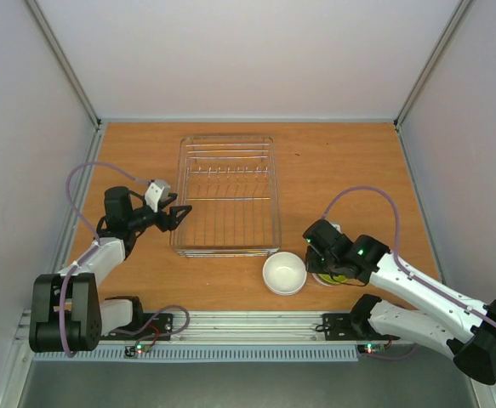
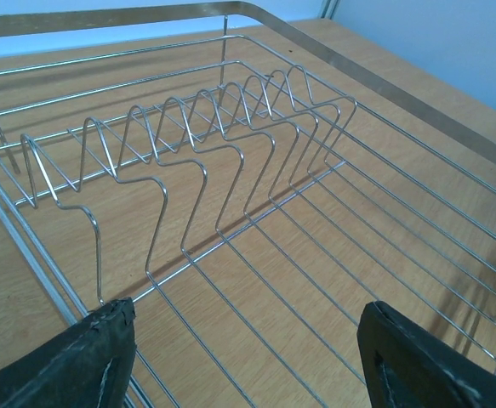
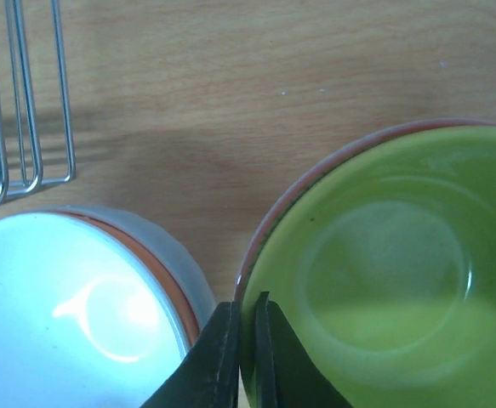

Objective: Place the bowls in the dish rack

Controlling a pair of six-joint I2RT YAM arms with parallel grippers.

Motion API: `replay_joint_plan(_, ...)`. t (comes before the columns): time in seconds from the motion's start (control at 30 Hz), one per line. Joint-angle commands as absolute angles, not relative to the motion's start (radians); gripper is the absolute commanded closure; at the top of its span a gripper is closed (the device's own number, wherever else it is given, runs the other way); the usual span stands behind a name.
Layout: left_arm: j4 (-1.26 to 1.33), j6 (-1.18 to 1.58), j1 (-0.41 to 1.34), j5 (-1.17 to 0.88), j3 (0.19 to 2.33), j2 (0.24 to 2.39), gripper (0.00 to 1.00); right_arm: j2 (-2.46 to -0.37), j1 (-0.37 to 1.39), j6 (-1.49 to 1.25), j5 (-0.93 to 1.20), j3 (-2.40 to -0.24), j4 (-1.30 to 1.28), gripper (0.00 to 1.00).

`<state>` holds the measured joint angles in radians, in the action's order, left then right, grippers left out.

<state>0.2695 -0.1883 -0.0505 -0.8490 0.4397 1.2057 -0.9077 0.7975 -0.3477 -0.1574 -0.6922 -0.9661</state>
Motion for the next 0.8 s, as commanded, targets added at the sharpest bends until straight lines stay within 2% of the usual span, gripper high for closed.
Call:
replay_joint_plan(0.0,0.265,-0.211,-0.051,-0.856,0.449,1.198,0.28,-0.887,0.819,-0.382,-0.18,-0.696,-0.976,0.98)
replay_joint_plan(0.5,0.189,-0.236,-0.049,-0.846,0.487,1.197,0.27,-0.947,0.953,-0.294,-0.349,-0.89,-1.053,0.99)
replay_joint_plan(0.63,0.023,-0.284,-0.049,-0.839,0.581,1.215,0.27,-1.031,1.034,-0.202,-0.435,-1.038,-1.102,0.99)
replay_joint_plan(0.77,-0.251,-0.331,-0.049,-0.821,0.789,1.241,0.27,-1.16,1.136,-0.075,-0.461,-1.191,-1.113,0.99)
